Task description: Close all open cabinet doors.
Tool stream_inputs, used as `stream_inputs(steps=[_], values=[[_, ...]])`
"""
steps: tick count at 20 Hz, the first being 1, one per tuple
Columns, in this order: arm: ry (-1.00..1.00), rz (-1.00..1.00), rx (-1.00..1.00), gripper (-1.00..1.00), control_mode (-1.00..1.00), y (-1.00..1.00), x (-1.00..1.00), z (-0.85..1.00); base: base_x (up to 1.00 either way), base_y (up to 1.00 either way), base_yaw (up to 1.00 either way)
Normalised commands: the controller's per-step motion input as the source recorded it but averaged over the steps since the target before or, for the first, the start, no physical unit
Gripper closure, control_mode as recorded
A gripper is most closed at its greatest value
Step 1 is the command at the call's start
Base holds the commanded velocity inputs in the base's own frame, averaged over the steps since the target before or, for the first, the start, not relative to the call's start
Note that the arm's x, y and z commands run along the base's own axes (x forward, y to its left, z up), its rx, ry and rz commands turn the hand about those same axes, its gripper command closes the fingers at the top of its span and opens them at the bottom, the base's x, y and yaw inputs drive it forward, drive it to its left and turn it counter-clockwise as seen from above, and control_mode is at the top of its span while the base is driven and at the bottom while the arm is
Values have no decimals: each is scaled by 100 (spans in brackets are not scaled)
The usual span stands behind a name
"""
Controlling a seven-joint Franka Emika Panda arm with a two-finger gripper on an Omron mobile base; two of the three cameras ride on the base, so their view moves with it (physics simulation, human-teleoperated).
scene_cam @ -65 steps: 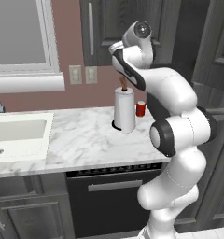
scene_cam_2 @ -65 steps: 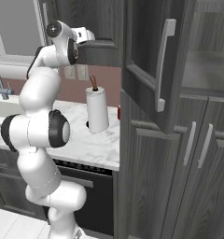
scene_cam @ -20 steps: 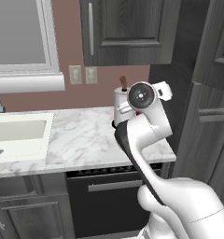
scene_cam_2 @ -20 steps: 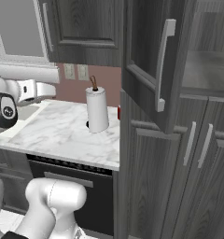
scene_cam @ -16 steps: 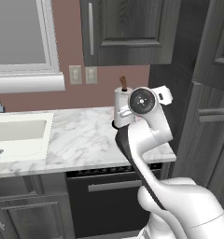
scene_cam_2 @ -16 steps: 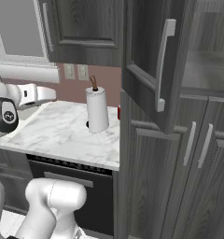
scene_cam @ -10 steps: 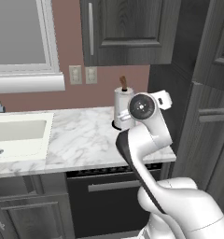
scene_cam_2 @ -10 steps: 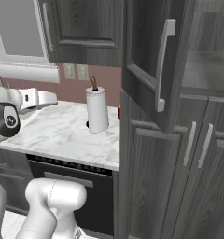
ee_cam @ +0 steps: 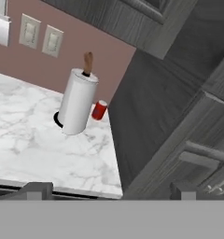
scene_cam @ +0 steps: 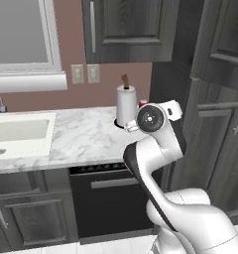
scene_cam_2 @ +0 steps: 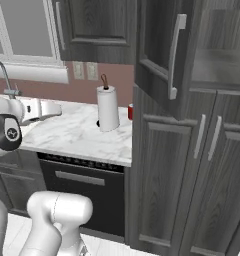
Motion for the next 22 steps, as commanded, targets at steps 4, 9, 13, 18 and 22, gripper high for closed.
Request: stream_inputs(steps=[4, 9, 13, 18, 22], values=[[0, 0, 0, -100, 100, 0, 0, 0, -84, 0, -11], [0, 0, 0, -100, 100, 0, 0, 0, -83, 0, -17], [0, 0, 0, -100, 100, 0, 0, 0, -72, -12, -17], [0, 0, 0, -100, 100, 0, 0, 0, -59, -36, -14], [0, 0, 0, -100, 100, 0, 0, 0, -29, -52, -13]])
